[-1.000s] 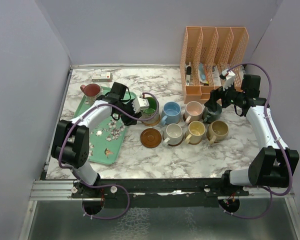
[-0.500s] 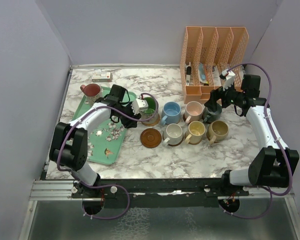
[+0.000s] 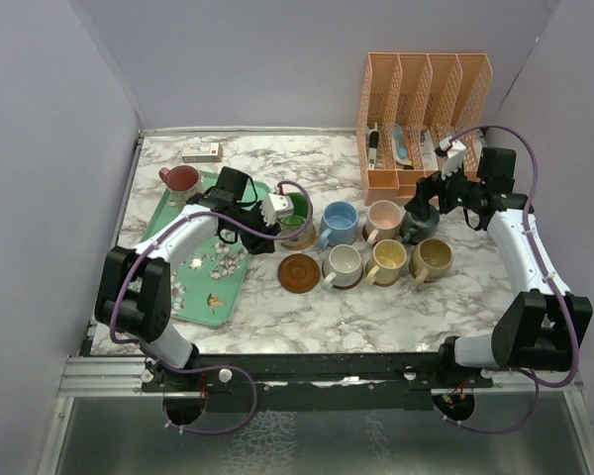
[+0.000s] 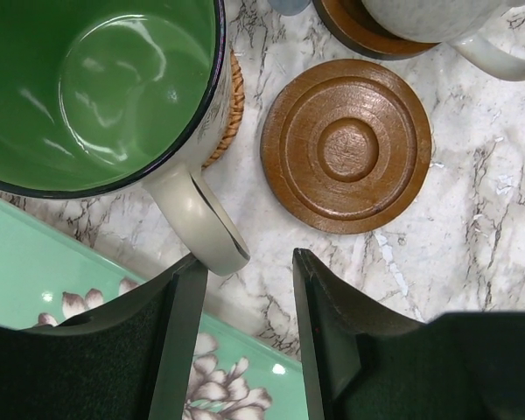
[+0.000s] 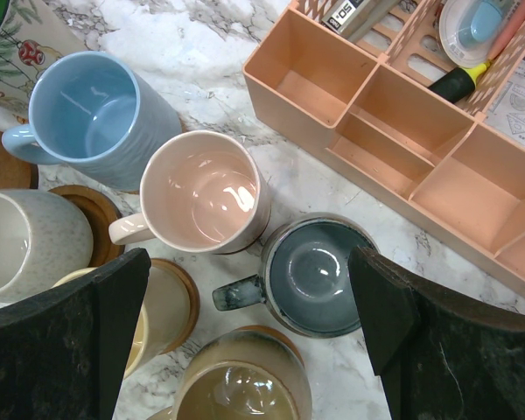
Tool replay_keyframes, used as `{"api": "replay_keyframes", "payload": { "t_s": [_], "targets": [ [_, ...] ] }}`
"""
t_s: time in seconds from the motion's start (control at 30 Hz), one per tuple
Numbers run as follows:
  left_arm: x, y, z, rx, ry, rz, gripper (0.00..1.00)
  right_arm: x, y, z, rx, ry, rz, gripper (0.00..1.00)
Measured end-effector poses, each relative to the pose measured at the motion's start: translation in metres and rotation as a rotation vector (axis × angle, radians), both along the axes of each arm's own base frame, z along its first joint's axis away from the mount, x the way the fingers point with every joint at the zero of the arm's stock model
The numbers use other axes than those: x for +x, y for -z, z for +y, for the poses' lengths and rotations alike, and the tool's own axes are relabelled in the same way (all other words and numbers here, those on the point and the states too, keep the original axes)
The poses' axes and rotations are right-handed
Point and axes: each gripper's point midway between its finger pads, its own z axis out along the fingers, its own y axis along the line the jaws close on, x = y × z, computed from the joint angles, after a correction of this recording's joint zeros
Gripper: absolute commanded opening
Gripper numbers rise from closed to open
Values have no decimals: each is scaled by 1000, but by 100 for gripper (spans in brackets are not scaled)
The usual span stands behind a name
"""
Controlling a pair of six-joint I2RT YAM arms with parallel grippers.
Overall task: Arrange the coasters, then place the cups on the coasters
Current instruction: Place the cup on the coaster.
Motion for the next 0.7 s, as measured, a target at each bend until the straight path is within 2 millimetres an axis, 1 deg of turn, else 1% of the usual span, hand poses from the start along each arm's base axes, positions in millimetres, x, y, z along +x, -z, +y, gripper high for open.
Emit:
{"api": "replay_keyframes", "payload": {
  "t_s": [0.17, 0.4, 0.6, 0.7],
  "targets": [
    [0, -2, -2, 3, -24, 16, 49, 0, 1, 0, 0, 0, 2, 98],
    [13, -3, 0, 34, -110, 1, 54, 0, 1, 0, 0, 0, 4, 98],
    [19, -4, 2, 42, -144, -12, 63, 0, 1, 0, 0, 0, 4, 98],
    [20, -9, 4, 50, -153, -33, 68, 0, 1, 0, 0, 0, 4, 98]
  ]
}}
